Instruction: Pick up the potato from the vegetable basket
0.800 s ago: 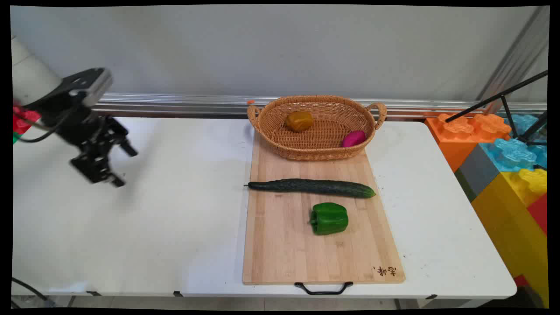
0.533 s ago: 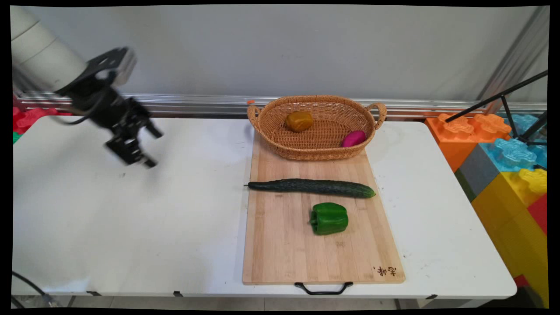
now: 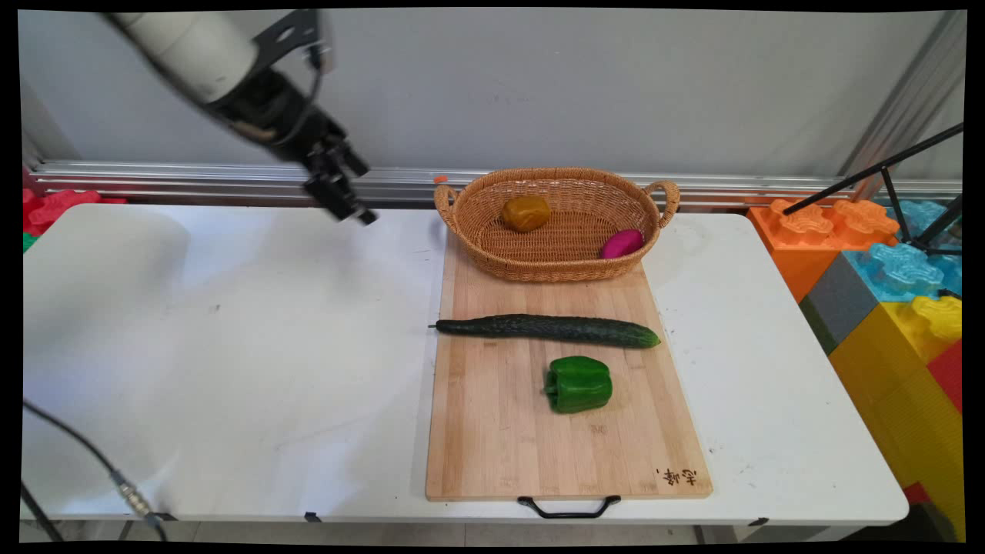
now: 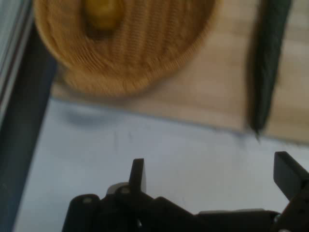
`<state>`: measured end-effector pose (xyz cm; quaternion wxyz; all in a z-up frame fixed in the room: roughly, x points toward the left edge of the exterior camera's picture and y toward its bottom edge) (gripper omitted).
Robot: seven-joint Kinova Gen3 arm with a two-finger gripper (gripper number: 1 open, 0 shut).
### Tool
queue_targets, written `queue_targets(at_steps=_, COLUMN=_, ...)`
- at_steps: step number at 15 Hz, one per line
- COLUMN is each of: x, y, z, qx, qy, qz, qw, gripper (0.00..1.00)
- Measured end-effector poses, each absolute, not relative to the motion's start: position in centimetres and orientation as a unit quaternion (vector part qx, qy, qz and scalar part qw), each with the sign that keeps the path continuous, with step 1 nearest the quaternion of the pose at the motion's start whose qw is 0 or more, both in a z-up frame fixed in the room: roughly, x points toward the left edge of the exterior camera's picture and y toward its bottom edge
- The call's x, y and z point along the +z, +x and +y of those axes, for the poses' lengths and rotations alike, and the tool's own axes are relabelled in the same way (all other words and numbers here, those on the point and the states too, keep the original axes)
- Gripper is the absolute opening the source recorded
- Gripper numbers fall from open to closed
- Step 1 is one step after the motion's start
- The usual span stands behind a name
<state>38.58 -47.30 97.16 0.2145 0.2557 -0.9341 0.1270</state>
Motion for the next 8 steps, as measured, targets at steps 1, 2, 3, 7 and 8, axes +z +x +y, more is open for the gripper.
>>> queue_targets(at_steps=1, x=97.4, y=37.4, z=-48.4, qx=0.136, qy=0.261, qz=-0.931, qw=0.217, gripper=1.0)
queue_targets(at_steps=2, x=97.4, y=36.5, z=-49.4, qx=0.144, qy=0.266, qz=-0.928, qw=0.218, gripper=1.0)
queue_targets(at_steps=3, x=97.3, y=35.5, z=-50.6, qx=0.153, qy=0.273, qz=-0.924, qw=0.218, gripper=1.0)
queue_targets(at_steps=7, x=95.9, y=31.7, z=-55.1, qx=0.179, qy=0.285, qz=-0.914, qw=0.226, gripper=1.0)
queue_targets(at_steps=8, x=95.5, y=31.2, z=-55.9, qx=0.184, qy=0.284, qz=-0.913, qw=0.227, gripper=1.0)
